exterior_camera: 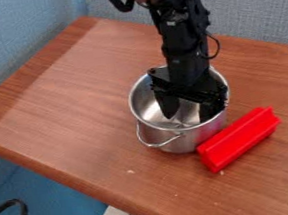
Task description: Move the red object from the metal pot to the table
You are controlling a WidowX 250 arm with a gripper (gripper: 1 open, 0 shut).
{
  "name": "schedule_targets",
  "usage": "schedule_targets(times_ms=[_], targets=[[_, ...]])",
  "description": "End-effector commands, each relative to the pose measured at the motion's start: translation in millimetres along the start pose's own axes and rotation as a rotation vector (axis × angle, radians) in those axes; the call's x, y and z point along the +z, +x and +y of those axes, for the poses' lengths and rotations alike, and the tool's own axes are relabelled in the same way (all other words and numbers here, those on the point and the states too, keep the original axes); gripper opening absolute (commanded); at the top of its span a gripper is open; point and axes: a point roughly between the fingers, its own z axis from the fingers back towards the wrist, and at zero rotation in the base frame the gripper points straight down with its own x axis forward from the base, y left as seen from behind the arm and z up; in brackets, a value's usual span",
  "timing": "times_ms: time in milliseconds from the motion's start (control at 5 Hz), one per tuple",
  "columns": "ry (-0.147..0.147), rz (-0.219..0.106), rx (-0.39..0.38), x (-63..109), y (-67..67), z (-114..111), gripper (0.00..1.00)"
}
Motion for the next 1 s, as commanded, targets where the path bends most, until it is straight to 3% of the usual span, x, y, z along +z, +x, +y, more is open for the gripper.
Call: schedule_targets(times_ms=[0, 200, 400, 600, 800], targets=[[0.009, -0.058, -0.006, 15.7, 9.2, 0, 0.0], [0.013, -0.066, -0.003, 20.0, 9.4, 1, 0.0], [0.018, -0.067, 0.012, 25.5, 9.1, 3, 1.0], [0.02, -0.069, 0.025, 30.2, 9.0, 4, 1.0], [0.024, -0.075, 0.029, 33.5, 9.2, 5, 0.0]])
